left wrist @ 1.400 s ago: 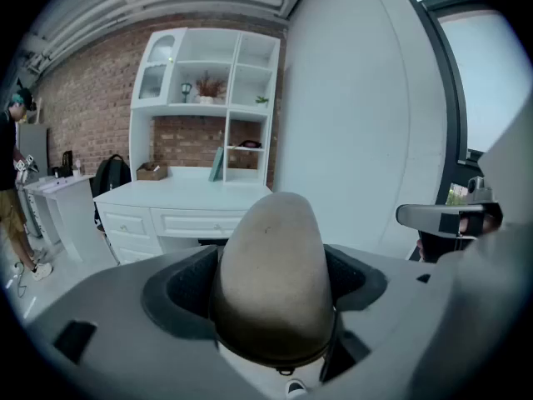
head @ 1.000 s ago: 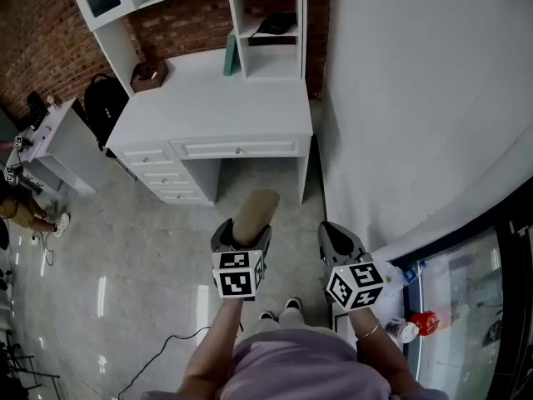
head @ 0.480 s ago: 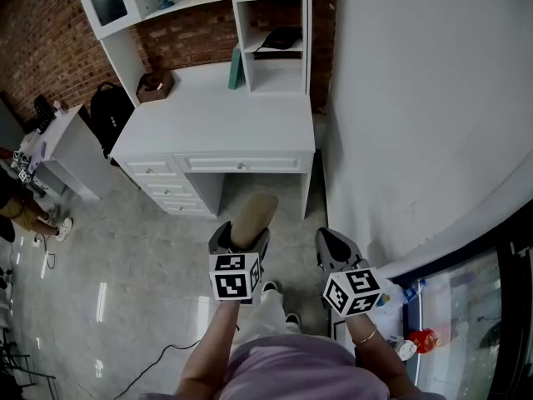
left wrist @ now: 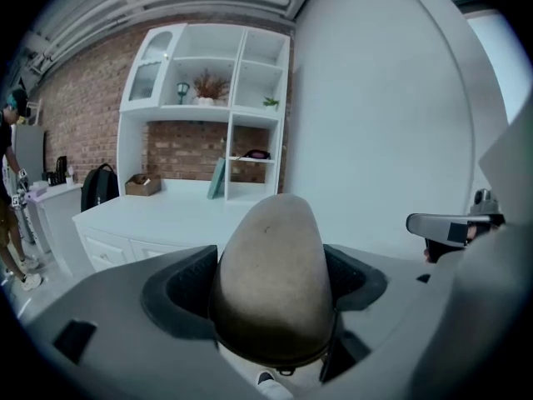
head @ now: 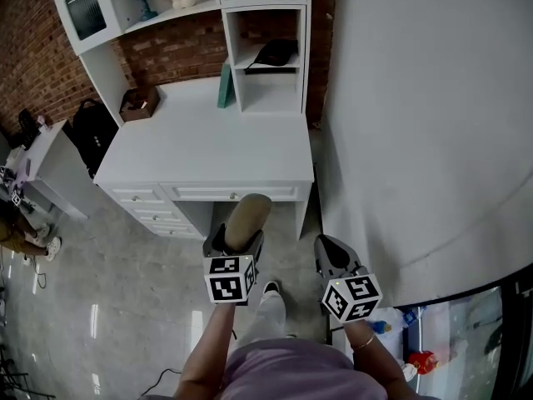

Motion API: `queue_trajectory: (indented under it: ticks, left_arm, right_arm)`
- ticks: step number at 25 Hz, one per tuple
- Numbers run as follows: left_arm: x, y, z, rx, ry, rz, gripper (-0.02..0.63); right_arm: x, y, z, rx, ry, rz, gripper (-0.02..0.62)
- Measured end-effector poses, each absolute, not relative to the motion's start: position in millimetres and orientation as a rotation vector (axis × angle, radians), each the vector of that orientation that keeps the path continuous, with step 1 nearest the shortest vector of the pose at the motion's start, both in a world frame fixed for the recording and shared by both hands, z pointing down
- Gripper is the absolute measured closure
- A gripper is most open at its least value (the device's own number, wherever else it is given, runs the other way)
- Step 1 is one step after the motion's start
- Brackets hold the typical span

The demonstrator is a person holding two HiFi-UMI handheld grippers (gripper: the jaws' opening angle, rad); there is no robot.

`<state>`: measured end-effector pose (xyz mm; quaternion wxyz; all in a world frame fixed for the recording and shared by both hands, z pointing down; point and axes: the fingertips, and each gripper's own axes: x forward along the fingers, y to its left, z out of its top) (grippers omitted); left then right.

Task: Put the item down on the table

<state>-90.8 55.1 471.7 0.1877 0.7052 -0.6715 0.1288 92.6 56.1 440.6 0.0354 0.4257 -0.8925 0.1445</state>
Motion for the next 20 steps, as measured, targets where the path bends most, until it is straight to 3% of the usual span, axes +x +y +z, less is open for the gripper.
queue_trajectory:
  ticks: [20]
  left_arm:
    - [-176.1,-146.4,464.5,2.067,-1.821,0.36,0.221]
  right_arm:
    - [13.5,-118.1,434.5,1.425,-2.654,0.433,0.594]
